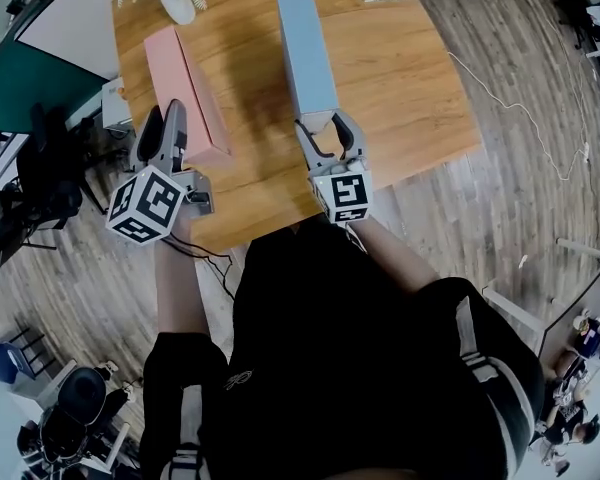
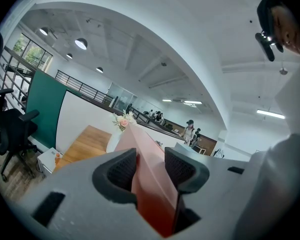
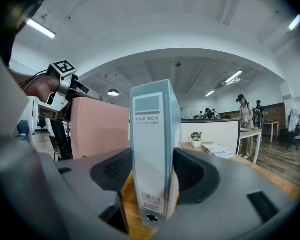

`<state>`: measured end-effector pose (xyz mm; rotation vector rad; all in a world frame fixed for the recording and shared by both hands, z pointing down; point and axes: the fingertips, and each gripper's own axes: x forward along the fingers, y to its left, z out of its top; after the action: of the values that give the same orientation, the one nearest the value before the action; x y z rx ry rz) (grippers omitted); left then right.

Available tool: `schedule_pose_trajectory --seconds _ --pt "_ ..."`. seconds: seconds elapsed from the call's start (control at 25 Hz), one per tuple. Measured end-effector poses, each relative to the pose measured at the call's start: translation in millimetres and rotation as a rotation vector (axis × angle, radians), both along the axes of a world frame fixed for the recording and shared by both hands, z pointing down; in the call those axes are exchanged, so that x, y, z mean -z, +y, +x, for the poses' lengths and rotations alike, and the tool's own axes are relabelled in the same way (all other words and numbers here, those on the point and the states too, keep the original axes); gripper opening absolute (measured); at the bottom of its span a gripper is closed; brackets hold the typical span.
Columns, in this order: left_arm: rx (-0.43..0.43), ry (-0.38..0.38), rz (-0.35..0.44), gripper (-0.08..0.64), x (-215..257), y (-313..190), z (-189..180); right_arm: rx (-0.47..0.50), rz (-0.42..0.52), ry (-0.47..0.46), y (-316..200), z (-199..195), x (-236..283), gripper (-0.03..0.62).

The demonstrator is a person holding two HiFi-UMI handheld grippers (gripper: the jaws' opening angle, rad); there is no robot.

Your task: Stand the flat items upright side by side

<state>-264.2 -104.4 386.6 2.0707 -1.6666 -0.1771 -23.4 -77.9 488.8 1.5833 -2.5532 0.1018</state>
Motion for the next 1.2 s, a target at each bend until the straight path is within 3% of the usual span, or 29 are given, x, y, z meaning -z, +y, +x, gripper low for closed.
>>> schedule_pose_trajectory --seconds 1.2 --pt "-0.013 0.021 0.007 0.184 -3.4 1.2 -4.2 0.187 0.004 -0.038 14.7 -89.9 4.8 0.262"
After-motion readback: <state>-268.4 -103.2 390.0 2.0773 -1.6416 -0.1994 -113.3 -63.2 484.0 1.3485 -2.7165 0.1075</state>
